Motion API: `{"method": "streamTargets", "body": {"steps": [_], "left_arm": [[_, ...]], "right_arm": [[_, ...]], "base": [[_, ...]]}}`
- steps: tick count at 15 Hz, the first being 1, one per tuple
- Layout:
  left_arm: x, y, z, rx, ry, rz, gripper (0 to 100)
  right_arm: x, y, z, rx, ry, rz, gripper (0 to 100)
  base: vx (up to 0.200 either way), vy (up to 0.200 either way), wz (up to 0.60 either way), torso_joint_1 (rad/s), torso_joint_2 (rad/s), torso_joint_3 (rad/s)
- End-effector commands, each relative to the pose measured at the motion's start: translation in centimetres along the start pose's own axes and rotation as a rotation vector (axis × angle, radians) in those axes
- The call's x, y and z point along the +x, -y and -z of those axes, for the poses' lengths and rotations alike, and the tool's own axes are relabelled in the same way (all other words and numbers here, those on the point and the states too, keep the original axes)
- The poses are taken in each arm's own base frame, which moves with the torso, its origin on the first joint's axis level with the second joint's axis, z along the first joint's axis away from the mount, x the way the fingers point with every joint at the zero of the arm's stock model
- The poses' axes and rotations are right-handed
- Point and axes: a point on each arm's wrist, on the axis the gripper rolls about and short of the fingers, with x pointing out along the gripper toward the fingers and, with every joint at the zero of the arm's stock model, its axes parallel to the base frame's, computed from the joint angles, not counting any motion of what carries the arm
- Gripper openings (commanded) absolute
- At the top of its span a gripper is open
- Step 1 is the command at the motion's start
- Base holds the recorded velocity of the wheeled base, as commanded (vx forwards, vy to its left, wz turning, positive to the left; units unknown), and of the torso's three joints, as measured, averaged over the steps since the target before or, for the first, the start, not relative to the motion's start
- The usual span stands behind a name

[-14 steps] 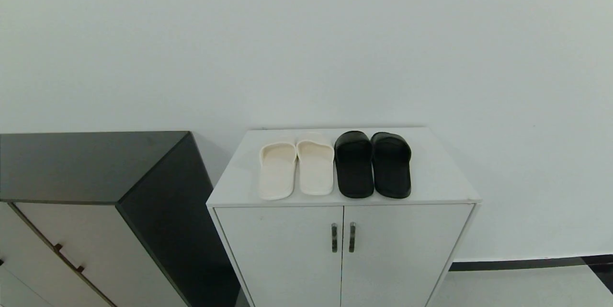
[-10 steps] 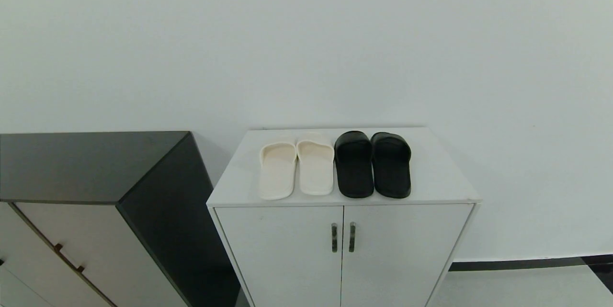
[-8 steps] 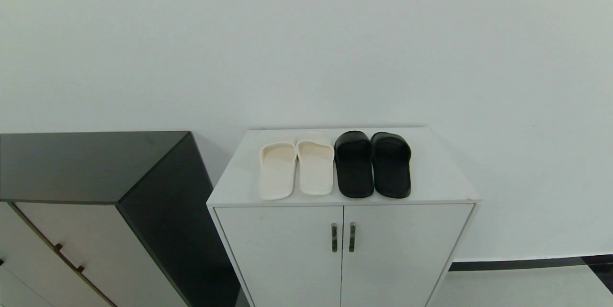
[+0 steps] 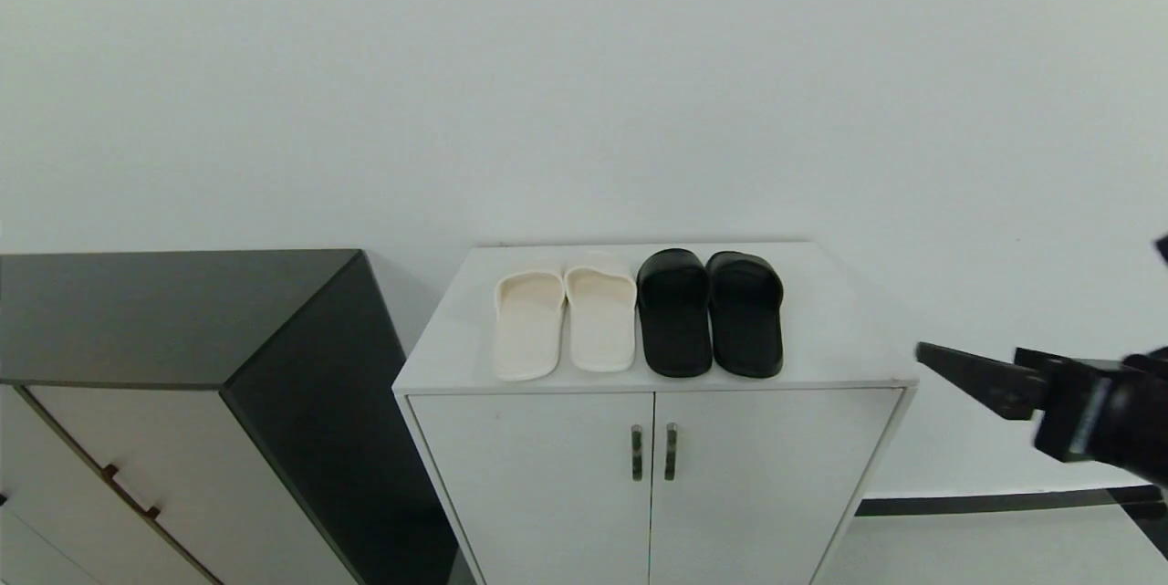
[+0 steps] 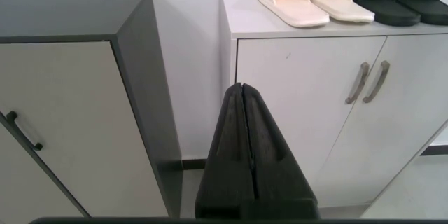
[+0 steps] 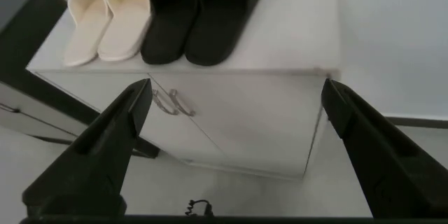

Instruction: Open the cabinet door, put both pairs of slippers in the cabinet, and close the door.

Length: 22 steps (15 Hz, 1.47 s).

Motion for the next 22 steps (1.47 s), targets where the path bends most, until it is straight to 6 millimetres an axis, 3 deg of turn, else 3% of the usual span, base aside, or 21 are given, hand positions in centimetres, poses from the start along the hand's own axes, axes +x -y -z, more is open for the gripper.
{"method": "streamTargets", "body": {"steps": [1,3,4,5,8,12,19,22], "left_arm": [[0.0,0.0,0.0,0.001,-0.001,0.0,0],[0.0,0.0,0.0,0.001,-0.001,0.0,0],[0.0,0.0,0.0,0.002,-0.001,0.0,0],[0.0,0.0,0.0,0.002,-0.001,0.0,0],[0.0,0.0,0.0,0.005,-0.001,0.0,0],[0.0,0.0,0.0,0.005,-0.001,0.0,0],[0.0,0.0,0.0,0.005,-0.001,0.0,0],[0.0,0.0,0.0,0.005,-0.001,0.0,0]], "right_arm": [[5.4,-3.8,-0.2,-0.031,-0.072,-0.016,100],[7.6,-5.8,0.4,-0.056,-0.092,0.002,100],[9.7,-7.1,1.1,-0.064,-0.083,0.035,100],[10.6,-7.5,1.3,-0.062,-0.071,0.038,100],[15.8,-9.3,3.2,-0.09,-0.033,0.078,100],[20.3,-11.0,4.1,-0.091,0.01,0.143,100],[28.3,-9.6,5.4,-0.107,0.049,0.27,100],[29.9,-8.9,4.9,-0.114,0.072,0.289,100]], "base": [[0.0,0.0,0.0,0.0,0.0,0.0],[0.0,0.0,0.0,0.0,0.0,0.0],[0.0,0.0,0.0,0.0,0.0,0.0],[0.0,0.0,0.0,0.0,0.0,0.0],[0.0,0.0,0.0,0.0,0.0,0.0],[0.0,0.0,0.0,0.0,0.0,0.0],[0.0,0.0,0.0,0.0,0.0,0.0],[0.0,0.0,0.0,0.0,0.0,0.0]]}}
